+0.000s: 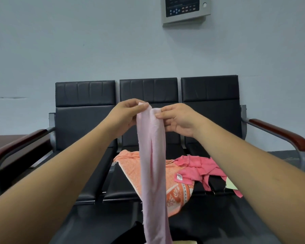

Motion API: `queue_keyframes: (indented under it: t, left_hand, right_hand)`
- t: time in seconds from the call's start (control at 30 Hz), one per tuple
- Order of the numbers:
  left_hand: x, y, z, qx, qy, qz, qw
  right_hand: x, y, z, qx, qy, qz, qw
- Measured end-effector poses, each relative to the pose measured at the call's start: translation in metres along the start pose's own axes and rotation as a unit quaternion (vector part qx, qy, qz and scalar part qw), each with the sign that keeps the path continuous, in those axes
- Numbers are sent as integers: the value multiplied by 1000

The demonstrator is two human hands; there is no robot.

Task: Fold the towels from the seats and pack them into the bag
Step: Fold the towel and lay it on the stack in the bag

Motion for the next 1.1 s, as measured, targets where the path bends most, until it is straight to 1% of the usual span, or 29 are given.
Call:
queue_keyframes:
  t: [0.07, 0.1, 0.2, 0.27, 0.3, 0.33, 0.37, 0.47, 0.57, 0.67, 0.73, 0.8, 0.9, 0.97, 1.03, 1.1]
  left_hand:
    - [-18, 4, 10, -56, 35, -29, 997]
    - [-34, 6, 15, -82, 18, -62, 995]
    - [-95, 16, 25, -143, -89, -156, 973]
    - [-125, 24, 26, -171, -133, -181, 959]
    - [-134, 27, 27, -174, -135, -186, 957]
    - [-140, 29, 29, -176, -114, -188, 959]
    - [-141, 31, 31, -178, -69, -188, 963]
    - [-135, 29, 40, -170, 102, -184, 963]
    - [-122, 23, 50, -173, 189, -155, 954]
    - [-108, 14, 52, -157, 275, -136, 939]
    - [-103, 6, 46, -131, 340, -127, 922]
    - [-104, -3, 37, -109, 378, -114, 912]
    - [-108, -11, 22, -91, 407, -107, 903]
    - [-110, -14, 15, -94, 428, -108, 892]
    - [-112, -13, 10, -90, 423, -109, 895]
    - [-114, -12, 5, -76, 375, -109, 917]
  right_hand:
    - [1, -3, -7, 38, -65, -7, 997]
    - [1, -5, -11, 57, -107, -9, 993]
    - [4, -7, -26, 103, -213, -3, 972]
    - [11, -8, -40, 144, -254, 1, 957]
    - [17, -8, -48, 165, -256, 9, 952]
    - [25, -8, -55, 189, -243, 21, 951]
    - [35, -7, -62, 212, -225, 38, 950]
    - [64, -3, -83, 265, -183, 77, 944]
    - [88, 2, -93, 288, -166, 104, 938]
    - [111, 1, -86, 272, -204, 123, 933]
    - [122, 1, -68, 234, -259, 138, 927]
    - [134, 6, -43, 152, -281, 176, 931]
    - [148, 23, -12, 29, -238, 221, 946]
    - [153, 31, 3, -19, -235, 226, 945]
    - [153, 35, 15, -27, -230, 222, 947]
    - [155, 34, 18, 2, -229, 219, 948]
Point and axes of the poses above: each hand's wrist, its own y-axis away from the middle knuckle, its own z-axis out of the palm, x = y × z, the point moved 8 cm from there along -y, towards the middle knuckle, and after that the axes turned 8 degrees about -z, right-handed, at the moved point
